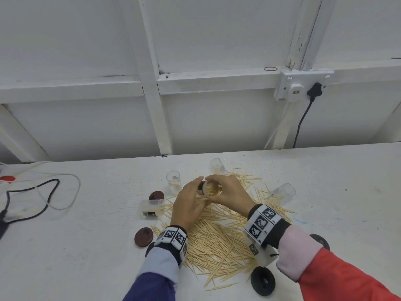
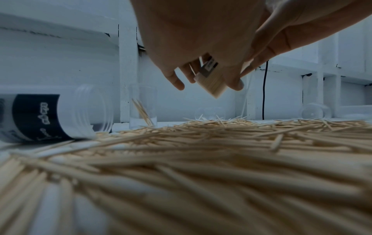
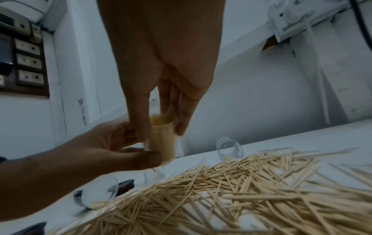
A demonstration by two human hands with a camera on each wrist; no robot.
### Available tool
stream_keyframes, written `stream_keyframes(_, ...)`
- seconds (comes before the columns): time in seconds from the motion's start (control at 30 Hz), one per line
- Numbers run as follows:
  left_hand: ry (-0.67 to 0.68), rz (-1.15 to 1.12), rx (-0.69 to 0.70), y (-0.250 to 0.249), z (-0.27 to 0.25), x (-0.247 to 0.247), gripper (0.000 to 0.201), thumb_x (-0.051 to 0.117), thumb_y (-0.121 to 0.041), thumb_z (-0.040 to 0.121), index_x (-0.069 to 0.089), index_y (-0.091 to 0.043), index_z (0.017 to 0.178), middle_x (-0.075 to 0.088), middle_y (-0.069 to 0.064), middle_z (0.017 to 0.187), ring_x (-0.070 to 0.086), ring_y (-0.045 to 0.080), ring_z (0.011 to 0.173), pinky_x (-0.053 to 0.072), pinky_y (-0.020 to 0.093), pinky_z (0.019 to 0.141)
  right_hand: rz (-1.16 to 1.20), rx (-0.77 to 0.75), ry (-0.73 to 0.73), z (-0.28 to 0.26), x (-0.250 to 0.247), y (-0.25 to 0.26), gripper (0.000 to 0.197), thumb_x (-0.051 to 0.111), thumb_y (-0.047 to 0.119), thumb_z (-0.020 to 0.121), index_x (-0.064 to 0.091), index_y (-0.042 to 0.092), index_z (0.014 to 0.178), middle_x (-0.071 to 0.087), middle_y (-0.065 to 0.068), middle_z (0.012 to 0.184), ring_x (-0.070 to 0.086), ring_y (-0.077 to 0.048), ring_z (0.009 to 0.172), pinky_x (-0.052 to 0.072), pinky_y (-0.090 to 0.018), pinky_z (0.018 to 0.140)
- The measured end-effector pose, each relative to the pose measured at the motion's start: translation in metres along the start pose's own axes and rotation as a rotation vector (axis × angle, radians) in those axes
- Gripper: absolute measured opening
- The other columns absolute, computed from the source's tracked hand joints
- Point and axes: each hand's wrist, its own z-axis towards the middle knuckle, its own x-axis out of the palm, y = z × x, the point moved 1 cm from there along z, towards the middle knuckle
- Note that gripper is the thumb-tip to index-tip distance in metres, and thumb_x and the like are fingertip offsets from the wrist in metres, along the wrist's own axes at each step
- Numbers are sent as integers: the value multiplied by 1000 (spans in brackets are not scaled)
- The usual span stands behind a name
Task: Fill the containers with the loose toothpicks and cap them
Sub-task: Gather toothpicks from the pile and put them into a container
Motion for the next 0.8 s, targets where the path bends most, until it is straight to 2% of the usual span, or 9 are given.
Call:
stream_keyframes(0.13, 27, -25, 13, 2, 0, 3, 71, 76, -27, 82, 42, -21, 144, 57, -2, 129, 51, 12, 118, 45, 31, 99, 54, -3, 102, -1, -1, -6, 64, 85, 15, 69, 60, 15, 128, 66, 4, 119, 59, -5, 108, 48, -20, 95)
stream_keyframes(0.2, 53, -22, 11, 2, -1, 3, 68, 72, -35, 84, 43, -19, 143, 58, -2, 129, 52, 12, 117, 44, 30, 98, 138, 30, 124, -2, -2, -11, 68, 86, 17, 69, 56, 19, 130, 66, 3, 118, 59, -5, 109, 49, -19, 93)
stream_keyframes(0.27, 83, -29, 8, 1, -1, 4, 66, 64, -49, 87, 45, -19, 142, 57, -4, 131, 52, 10, 117, 43, 27, 99, 186, 92, 151, -4, -7, -14, 72, 85, 26, 73, 49, 23, 136, 63, 0, 122, 57, -7, 112, 49, -21, 92)
stream_keyframes(0.33, 89, -62, -12, -1, -1, 2, 59, 65, -48, 88, 49, -20, 137, 58, -7, 129, 54, 9, 116, 44, 28, 97, 167, 139, 187, -6, -15, -17, 67, 79, 34, 78, 48, 24, 136, 61, 0, 123, 59, -10, 110, 48, -21, 89)
stream_keyframes(0.43, 92, -106, -61, -5, -1, 0, 52, 74, -34, 84, 52, -22, 129, 61, -11, 120, 57, 7, 108, 48, 31, 91, 137, 172, 242, -12, -30, -28, 46, 74, 33, 84, 58, 22, 126, 63, 0, 119, 62, -10, 102, 52, -19, 76)
stream_keyframes(0.5, 99, -125, -93, -8, -1, -1, 50, 75, -35, 82, 52, -26, 126, 61, -16, 115, 58, 3, 104, 48, 28, 88, 134, 210, 267, -18, -41, -36, 38, 73, 30, 85, 62, 21, 121, 64, -1, 117, 64, -11, 99, 56, -23, 70)
stream_keyframes(0.6, 98, -137, -113, -10, -2, -3, 49, 76, -40, 81, 51, -32, 123, 61, -21, 113, 58, 2, 102, 48, 26, 86, 118, 279, 307, -29, -62, -48, 34, 72, 25, 87, 63, 16, 119, 66, -3, 111, 66, -16, 94, 59, -28, 70)
stream_keyframes(0.73, 91, -118, -137, -10, -4, -3, 52, 77, -41, 79, 51, -33, 124, 60, -21, 112, 58, 3, 103, 48, 28, 88, -1, 365, 424, -51, -88, -65, 13, 69, 20, 89, 66, 12, 98, 69, -4, 94, 64, -13, 76, 56, -24, 64)
stream_keyframes(0.8, 86, -108, -147, -11, -4, -4, 54, 77, -41, 79, 51, -32, 125, 61, -19, 114, 58, 5, 104, 48, 28, 89, -94, 401, 486, -63, -98, -74, 10, 72, 21, 86, 64, 14, 89, 70, -5, 92, 60, -11, 73, 49, -20, 57)
